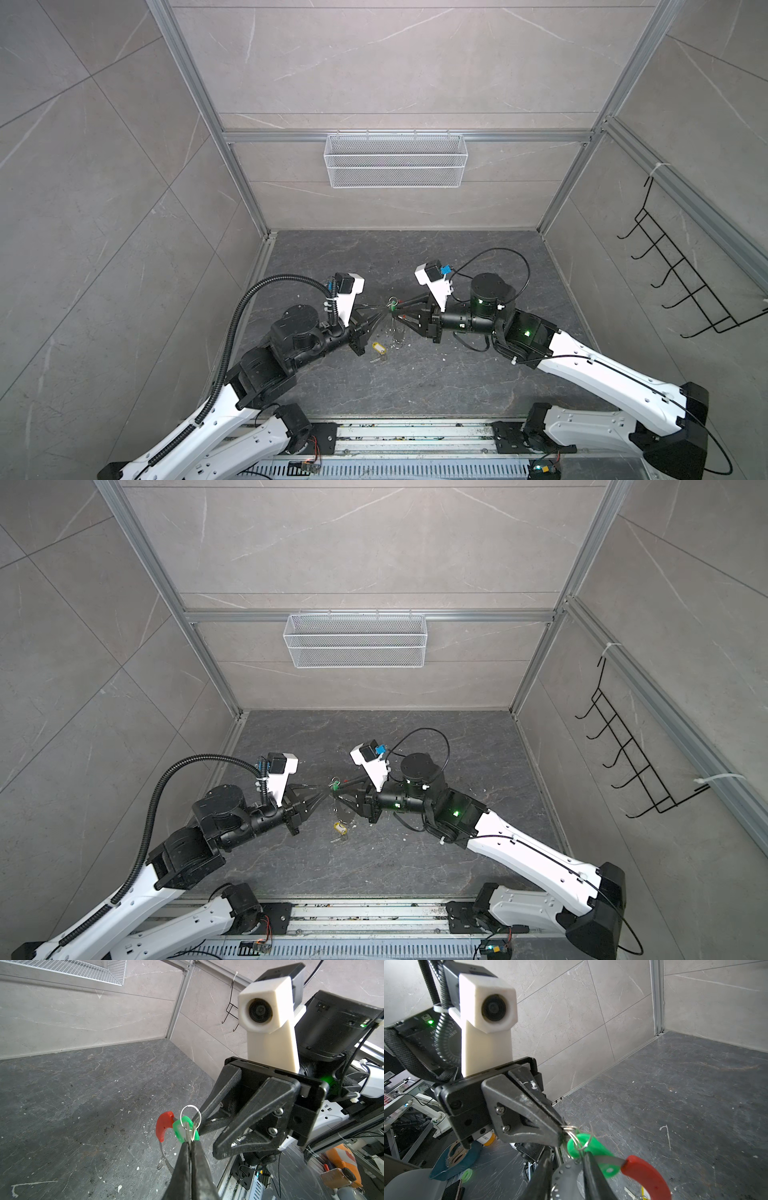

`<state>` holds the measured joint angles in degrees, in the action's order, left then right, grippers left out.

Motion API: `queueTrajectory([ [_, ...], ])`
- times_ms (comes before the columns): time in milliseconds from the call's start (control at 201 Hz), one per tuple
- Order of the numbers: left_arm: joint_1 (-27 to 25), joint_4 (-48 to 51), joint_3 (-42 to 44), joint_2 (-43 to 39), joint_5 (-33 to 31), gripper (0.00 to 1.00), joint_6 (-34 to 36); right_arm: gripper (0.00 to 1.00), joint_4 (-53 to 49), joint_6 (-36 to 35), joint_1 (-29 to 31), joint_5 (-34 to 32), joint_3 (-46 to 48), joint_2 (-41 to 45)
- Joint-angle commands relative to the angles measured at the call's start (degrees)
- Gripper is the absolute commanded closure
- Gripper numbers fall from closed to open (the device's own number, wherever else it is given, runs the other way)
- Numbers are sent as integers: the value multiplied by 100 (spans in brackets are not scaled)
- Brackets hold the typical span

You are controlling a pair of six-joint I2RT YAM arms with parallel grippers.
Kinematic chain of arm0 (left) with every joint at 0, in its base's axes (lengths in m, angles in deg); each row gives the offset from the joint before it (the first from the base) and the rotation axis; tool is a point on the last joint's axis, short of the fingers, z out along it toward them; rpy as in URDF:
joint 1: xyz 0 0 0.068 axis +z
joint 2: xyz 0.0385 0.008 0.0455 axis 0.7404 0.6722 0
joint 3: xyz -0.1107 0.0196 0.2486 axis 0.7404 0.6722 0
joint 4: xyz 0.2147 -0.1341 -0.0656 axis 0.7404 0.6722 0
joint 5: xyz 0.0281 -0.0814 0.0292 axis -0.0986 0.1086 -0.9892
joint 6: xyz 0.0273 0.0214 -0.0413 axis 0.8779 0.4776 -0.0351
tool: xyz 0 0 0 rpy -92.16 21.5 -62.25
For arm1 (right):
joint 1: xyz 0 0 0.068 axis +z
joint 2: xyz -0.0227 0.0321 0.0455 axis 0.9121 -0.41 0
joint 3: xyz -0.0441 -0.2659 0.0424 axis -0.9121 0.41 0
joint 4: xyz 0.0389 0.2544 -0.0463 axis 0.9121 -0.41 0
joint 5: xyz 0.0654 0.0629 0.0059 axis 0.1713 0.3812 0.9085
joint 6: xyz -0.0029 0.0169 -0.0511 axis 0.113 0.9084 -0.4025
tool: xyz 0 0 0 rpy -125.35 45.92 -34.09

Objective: Remove the keys from the keyring

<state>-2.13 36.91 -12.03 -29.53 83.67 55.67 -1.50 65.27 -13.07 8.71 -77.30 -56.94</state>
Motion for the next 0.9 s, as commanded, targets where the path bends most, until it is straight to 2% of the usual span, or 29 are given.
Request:
queueTrajectory([
  [0,-4,-289,-82,20,186,100,55,74,266,-12,-11,219,-151,-5],
  [115,-3,-304,-93,61,245,100,54,80,257,4,-12,291,-207,-60],
  [289,-3,-307,-113,104,269,100,39,100,171,-13,-9,218,-258,-71],
  [443,-8,-172,-180,131,160,100,-17,100,49,-29,-19,84,-260,-19],
  [563,-6,-22,-172,37,-76,70,-25,100,-253,-79,-46,-58,-338,-10],
  [607,-3,87,-176,-43,-264,63,-23,100,-391,-109,-61,-123,-366,-1],
  [772,-3,319,-155,-349,-574,60,3,100,-634,-161,-79,-198,-362,89],
  [891,-3,344,-190,-315,-148,67,75,100,-703,-208,-99,-181,-368,104],
])
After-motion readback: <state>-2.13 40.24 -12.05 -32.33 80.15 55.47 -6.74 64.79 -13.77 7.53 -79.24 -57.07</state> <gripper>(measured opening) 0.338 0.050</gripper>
